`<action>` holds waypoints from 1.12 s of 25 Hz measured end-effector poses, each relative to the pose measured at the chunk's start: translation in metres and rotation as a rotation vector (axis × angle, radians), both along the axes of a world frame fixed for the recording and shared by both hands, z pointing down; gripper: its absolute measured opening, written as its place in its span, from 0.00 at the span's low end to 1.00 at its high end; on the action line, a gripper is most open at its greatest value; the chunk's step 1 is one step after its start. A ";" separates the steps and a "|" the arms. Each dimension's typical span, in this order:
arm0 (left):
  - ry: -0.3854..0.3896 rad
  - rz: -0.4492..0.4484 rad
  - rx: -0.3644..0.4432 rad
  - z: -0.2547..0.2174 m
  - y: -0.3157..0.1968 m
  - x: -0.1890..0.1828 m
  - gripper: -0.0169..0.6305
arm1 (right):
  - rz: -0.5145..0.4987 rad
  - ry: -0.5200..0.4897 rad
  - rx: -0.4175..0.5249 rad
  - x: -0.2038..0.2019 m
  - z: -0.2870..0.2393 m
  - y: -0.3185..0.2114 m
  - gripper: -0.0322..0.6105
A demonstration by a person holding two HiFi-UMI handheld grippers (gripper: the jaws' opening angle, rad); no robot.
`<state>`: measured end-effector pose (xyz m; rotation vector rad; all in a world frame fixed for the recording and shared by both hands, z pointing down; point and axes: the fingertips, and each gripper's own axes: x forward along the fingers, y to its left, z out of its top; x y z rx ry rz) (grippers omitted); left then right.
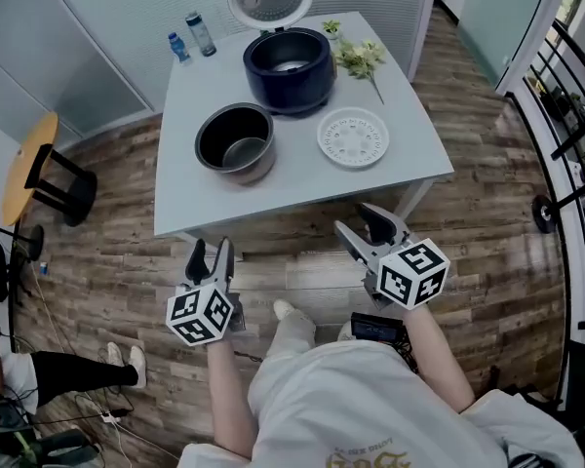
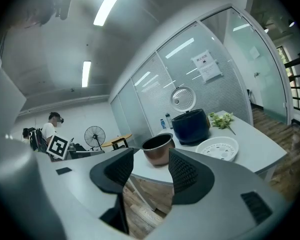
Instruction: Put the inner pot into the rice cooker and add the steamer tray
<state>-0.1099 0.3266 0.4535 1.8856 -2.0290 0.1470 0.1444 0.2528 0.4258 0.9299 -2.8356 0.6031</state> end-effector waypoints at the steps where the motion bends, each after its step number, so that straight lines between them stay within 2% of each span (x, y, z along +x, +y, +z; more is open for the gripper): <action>1: 0.012 -0.008 0.002 0.001 -0.006 -0.006 0.41 | -0.003 0.002 -0.001 -0.006 0.001 -0.008 0.39; 5: 0.048 -0.030 0.006 0.007 -0.041 -0.036 0.41 | -0.018 0.009 -0.008 -0.039 0.004 -0.042 0.39; 9: 0.069 -0.035 0.008 0.017 -0.097 -0.069 0.41 | -0.015 -0.005 -0.046 -0.072 0.015 -0.093 0.39; 17: 0.094 -0.005 -0.065 0.040 -0.196 -0.131 0.41 | 0.000 0.027 -0.124 -0.141 0.038 -0.190 0.39; 22: 0.099 0.013 -0.126 0.066 -0.230 -0.154 0.41 | -0.010 0.056 -0.172 -0.180 0.061 -0.226 0.39; 28: 0.157 -0.001 -0.142 0.085 -0.248 -0.179 0.41 | 0.013 0.096 -0.227 -0.211 0.088 -0.248 0.39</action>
